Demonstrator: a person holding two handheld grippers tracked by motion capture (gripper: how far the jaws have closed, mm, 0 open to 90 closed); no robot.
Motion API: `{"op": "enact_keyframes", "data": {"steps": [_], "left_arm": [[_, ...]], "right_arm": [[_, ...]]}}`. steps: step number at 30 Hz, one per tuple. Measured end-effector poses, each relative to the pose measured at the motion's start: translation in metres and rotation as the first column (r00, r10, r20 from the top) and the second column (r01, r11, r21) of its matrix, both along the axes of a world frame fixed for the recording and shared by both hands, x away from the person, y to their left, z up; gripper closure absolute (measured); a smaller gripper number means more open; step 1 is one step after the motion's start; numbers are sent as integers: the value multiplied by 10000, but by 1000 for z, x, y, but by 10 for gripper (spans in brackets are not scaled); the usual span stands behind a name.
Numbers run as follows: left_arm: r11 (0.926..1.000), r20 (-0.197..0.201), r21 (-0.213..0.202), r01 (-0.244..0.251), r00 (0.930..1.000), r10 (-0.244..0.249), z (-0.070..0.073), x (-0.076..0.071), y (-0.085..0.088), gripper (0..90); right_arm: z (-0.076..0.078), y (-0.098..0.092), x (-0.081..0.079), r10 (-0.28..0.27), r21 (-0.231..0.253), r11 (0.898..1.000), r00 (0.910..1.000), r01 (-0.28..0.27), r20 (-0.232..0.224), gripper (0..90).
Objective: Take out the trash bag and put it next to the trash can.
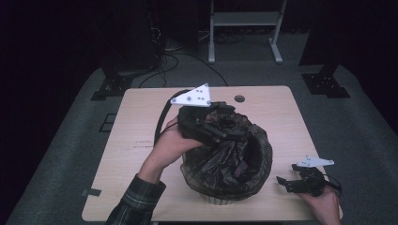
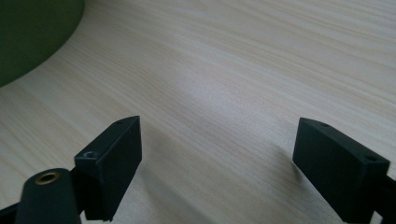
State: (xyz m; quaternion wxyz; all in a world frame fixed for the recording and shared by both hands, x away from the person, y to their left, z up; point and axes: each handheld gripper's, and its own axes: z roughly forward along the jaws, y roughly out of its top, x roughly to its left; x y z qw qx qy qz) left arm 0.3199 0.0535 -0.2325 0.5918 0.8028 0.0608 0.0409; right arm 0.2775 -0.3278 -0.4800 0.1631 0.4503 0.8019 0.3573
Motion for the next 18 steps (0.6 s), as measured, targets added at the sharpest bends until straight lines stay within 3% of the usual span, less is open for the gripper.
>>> {"op": "enact_keyframes", "data": {"steps": [4, 5, 6, 7, 11, 12, 13, 15, 16, 17, 18], "left_arm": [[9975, 128, -5, -710, 9974, 710, -7, -6, 30, 97], [9975, 128, -5, -710, 9974, 710, -7, -6, 30, 91], [9952, 181, 9, -976, 9951, 976, -11, -8, 43, 75], [9952, 181, 9, -976, 9951, 976, -11, -8, 43, 60], [9847, 191, -13, -1744, 9845, 1744, -26, -17, 78, 13], [9847, 191, -13, -1744, 9845, 1744, -26, -17, 78, 12], [9783, 157, -68, -2073, 9781, 2074, -34, -21, 93, 9], [9708, 163, -78, -2399, 9706, 2400, -44, -24, 107, 7], [9708, 163, -78, -2399, 9706, 2400, -44, -24, 107, 2], [9596, 257, 64, -2815, 9593, 2812, -55, -27, 118, 0], [9532, 316, 149, -3021, 9529, 3015, -61, -28, 123, 0]], "right_arm": [[3, 1, -2, 4, 23, 10000, 9999, -4, 111, 150], [4, 1, -2, 6, 95, 10000, 9999, -7, 110, 149], [4, 1, -2, 53, 177, 9998, 10000, -54, 66, 150], [4, 1, -2, 53, 177, 9998, 10000, -54, 66, 150], [6, 3, -2, 144, 250, 9996, 9998, -140, -152, 150], [6, 3, -2, 144, 250, 9996, 9998, -140, -152, 150], [8, 2, -3, 83, 348, 9994, 9999, -79, -113, 150], [10, 1, -4, 69, 428, 9991, 10000, -69, 13, 150], [11, 1, -4, 95, 466, 9989, 9999, -98, 71, 150], [12, 1, -5, 105, 462, 9989, 9998, -111, 148, 150], [12, 1, -5, 93, 446, 9990, 9998, -101, 181, 150]]}}
